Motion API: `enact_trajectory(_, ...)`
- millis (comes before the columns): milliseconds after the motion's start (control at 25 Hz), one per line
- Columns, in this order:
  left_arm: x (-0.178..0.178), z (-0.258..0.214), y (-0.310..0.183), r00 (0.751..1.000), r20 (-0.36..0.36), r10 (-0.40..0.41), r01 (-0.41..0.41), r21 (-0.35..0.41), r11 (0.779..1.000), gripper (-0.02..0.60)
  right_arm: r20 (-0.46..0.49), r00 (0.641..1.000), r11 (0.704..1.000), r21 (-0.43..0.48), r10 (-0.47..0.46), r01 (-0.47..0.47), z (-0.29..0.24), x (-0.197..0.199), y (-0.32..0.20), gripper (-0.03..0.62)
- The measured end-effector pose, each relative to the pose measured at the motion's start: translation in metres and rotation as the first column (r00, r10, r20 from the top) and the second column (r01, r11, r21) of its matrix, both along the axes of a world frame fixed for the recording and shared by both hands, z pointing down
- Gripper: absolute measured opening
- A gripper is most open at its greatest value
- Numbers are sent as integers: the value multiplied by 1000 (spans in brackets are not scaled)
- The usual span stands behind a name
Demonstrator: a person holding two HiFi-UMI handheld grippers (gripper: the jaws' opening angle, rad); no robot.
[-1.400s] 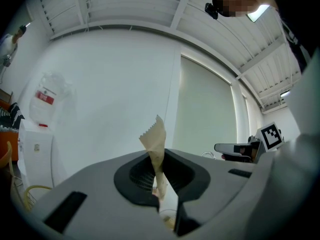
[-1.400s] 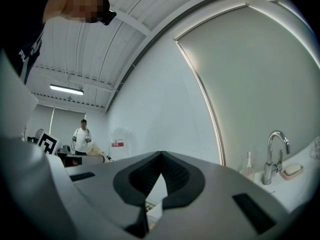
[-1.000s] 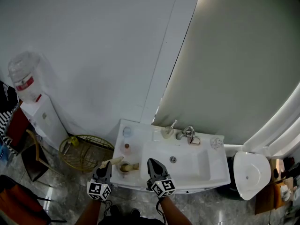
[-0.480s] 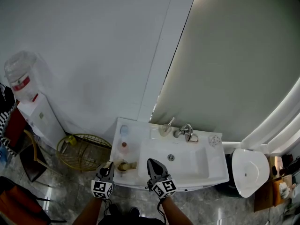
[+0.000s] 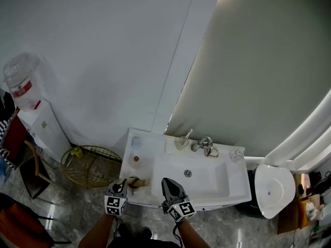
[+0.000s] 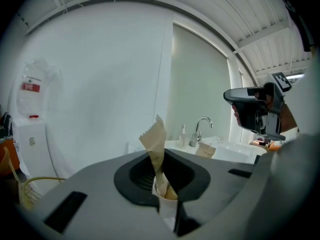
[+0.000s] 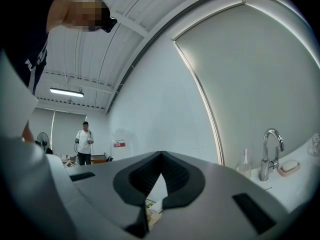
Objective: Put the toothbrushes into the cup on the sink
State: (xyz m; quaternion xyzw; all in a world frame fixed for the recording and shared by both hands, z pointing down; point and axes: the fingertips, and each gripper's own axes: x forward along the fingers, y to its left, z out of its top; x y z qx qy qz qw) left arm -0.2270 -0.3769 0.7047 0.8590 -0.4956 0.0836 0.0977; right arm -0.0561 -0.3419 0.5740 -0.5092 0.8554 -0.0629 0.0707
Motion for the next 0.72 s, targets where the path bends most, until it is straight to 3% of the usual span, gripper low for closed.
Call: enact_trajectory(720,16,36,-13,996,71,46,-39,-100,994,44,15,1000,1000,-18,16,-15,6,6,2,28)
